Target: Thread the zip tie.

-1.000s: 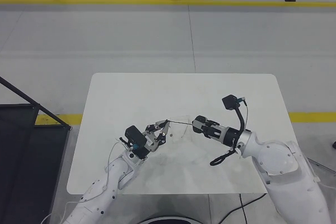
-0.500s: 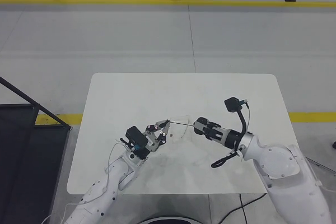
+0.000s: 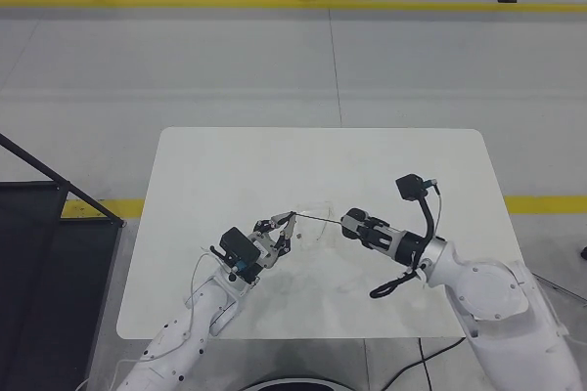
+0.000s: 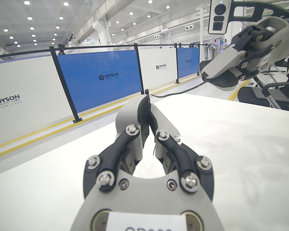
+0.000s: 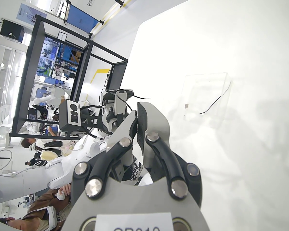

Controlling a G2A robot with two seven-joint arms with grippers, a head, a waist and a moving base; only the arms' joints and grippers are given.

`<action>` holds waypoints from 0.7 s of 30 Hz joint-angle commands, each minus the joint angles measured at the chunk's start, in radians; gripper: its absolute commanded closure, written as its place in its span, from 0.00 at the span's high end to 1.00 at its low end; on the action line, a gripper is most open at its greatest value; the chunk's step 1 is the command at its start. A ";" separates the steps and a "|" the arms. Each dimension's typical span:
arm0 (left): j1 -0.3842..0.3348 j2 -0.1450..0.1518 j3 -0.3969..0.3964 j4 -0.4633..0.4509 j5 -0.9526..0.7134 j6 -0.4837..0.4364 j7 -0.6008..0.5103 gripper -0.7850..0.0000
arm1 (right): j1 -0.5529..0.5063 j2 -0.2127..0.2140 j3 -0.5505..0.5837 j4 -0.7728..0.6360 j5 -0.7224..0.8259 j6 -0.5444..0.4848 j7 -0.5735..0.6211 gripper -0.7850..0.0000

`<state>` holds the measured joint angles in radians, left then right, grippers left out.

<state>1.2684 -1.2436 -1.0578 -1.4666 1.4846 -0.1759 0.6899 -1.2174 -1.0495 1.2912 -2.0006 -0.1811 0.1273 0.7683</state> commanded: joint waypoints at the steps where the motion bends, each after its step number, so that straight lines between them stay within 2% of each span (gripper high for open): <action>1: 0.000 0.000 0.000 0.000 0.000 0.000 0.000 0.00 | -0.003 0.000 0.003 -0.005 0.003 0.003 -0.002 0.00; 21: 0.000 0.000 0.000 0.000 0.000 0.000 0.000 0.00 | 0.020 -0.001 -0.007 0.011 0.007 0.008 0.014 0.00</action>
<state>1.2685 -1.2435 -1.0579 -1.4668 1.4845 -0.1760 0.6898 -1.1987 -1.0502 1.2854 -1.9909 -0.1741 0.1348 0.7816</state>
